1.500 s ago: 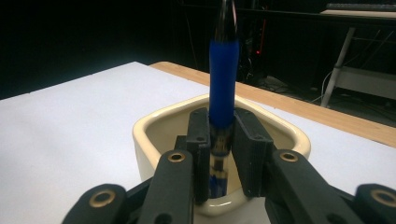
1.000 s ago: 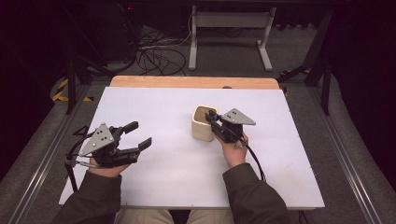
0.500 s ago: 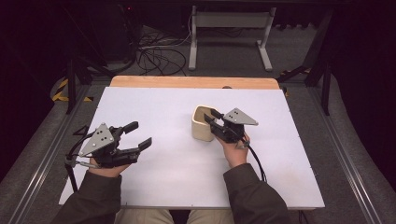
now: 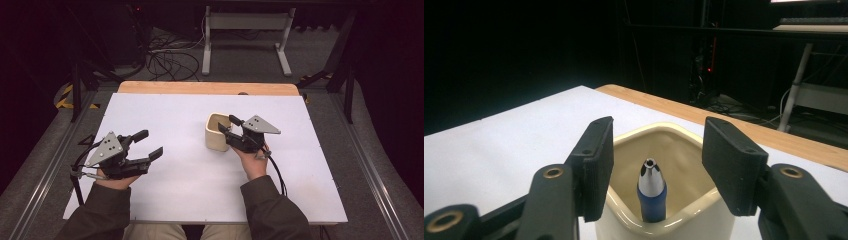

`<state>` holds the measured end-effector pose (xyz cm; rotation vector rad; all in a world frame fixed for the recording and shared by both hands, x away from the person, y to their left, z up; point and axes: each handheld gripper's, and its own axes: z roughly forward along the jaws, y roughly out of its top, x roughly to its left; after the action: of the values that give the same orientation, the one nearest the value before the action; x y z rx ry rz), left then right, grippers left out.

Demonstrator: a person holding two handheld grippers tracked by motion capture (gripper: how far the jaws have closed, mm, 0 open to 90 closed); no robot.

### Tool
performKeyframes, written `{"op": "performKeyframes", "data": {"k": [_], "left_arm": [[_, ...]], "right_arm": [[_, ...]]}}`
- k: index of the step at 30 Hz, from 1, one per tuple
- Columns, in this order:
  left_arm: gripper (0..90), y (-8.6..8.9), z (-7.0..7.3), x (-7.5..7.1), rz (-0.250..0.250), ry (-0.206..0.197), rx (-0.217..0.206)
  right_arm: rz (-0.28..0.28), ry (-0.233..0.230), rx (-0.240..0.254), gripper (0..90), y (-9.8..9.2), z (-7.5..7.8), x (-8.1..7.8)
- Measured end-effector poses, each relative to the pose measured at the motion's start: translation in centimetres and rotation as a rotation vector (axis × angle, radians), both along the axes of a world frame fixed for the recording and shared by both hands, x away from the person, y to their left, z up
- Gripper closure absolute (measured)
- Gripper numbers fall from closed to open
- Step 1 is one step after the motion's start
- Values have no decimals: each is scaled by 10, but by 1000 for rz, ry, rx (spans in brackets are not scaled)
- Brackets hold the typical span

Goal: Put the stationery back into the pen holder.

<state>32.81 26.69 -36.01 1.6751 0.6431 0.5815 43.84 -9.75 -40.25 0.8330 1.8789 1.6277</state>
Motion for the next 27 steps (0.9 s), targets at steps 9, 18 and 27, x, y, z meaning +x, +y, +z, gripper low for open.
{"op": "performKeyframes", "data": {"k": [9, 18, 27], "left_arm": [[272, 0, 1, 0, -2, 1, -2], [273, 5, 2, -1, 26, -16, -19], [273, 6, 2, -2, 34, -22, -26]], "right_arm": [[12, -5, 8, 398, -1, 4, -4], [14, 0, 30, 321, -7, 8, -8], [30, 2, 29, 274, -10, 12, -13]]}}
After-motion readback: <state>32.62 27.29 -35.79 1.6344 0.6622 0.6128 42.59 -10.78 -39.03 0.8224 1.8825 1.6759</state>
